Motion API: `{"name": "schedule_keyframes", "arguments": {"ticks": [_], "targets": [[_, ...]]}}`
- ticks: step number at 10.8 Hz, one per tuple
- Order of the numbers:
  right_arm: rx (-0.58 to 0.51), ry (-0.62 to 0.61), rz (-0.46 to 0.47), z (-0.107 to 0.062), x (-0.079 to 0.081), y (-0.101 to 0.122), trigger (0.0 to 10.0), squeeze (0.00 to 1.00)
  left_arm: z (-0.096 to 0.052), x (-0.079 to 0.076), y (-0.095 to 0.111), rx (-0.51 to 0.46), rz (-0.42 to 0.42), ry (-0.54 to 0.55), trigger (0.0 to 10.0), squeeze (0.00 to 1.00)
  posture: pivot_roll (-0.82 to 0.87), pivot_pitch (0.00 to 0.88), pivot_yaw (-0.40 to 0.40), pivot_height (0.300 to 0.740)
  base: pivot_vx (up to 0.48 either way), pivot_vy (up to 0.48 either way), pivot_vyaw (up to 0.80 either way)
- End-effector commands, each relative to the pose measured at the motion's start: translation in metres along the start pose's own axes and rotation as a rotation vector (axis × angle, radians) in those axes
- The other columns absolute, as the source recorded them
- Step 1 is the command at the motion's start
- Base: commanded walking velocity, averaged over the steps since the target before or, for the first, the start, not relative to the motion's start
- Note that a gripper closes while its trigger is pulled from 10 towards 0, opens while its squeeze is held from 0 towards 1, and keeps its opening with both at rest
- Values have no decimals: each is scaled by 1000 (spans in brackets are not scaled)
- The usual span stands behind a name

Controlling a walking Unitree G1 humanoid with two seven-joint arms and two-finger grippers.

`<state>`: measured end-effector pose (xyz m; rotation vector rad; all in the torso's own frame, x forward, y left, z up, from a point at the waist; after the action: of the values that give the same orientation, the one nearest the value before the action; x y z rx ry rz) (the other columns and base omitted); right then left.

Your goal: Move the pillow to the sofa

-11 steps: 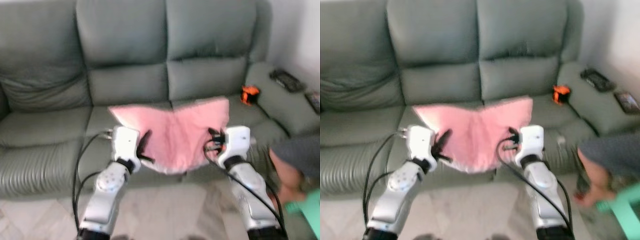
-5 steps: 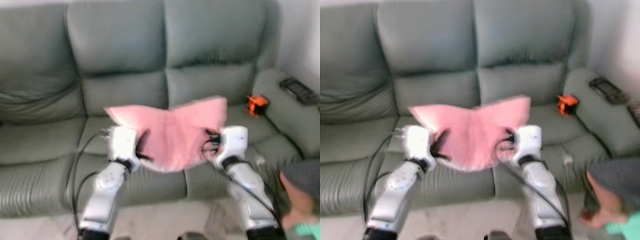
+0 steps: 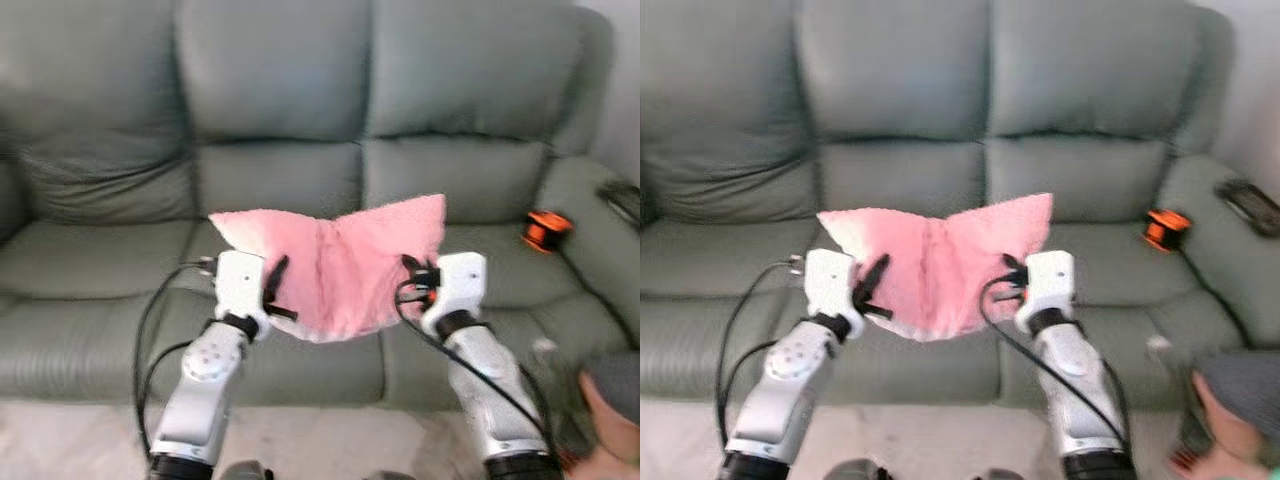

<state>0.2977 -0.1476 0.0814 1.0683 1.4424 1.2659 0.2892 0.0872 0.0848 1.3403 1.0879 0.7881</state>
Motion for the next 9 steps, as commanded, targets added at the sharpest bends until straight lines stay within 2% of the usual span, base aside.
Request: {"name": "schedule_keyframes", "arguments": {"ticks": [1, 4, 9], "targets": [[-41, 19, 7, 2, 6, 11, 10000, 0, 1, 2, 3, -4, 18, -1, 10000, 0, -27, 0, 6, 740, 0, 480, 0], [-35, 13, 4, 0, 4, 8, 10000, 0, 0, 2, 6, -12, 28, 3, 10000, 0, -23, 0, 8, 740, 0, 480, 0], [-33, 14, 10, 0, 6, 7, 10000, 0, 0, 5, 10, -42, 80, 37, 10000, 0, -20, 0, 9, 740, 0, 0, 0]]}}
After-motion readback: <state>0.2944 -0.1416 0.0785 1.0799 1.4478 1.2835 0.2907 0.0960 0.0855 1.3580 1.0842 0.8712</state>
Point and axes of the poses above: a point about 5 cm out from each wrist's last joint towards the gripper, its own z axis pointing out of the wrist towards the gripper, its own y axis along the axis of the wrist's last joint, x = y × z, the point moved 3 cm from there along z, pointing out of the wrist towards the gripper, and after that the axes turned 5 degrees about -z, right-handed, at the moved point
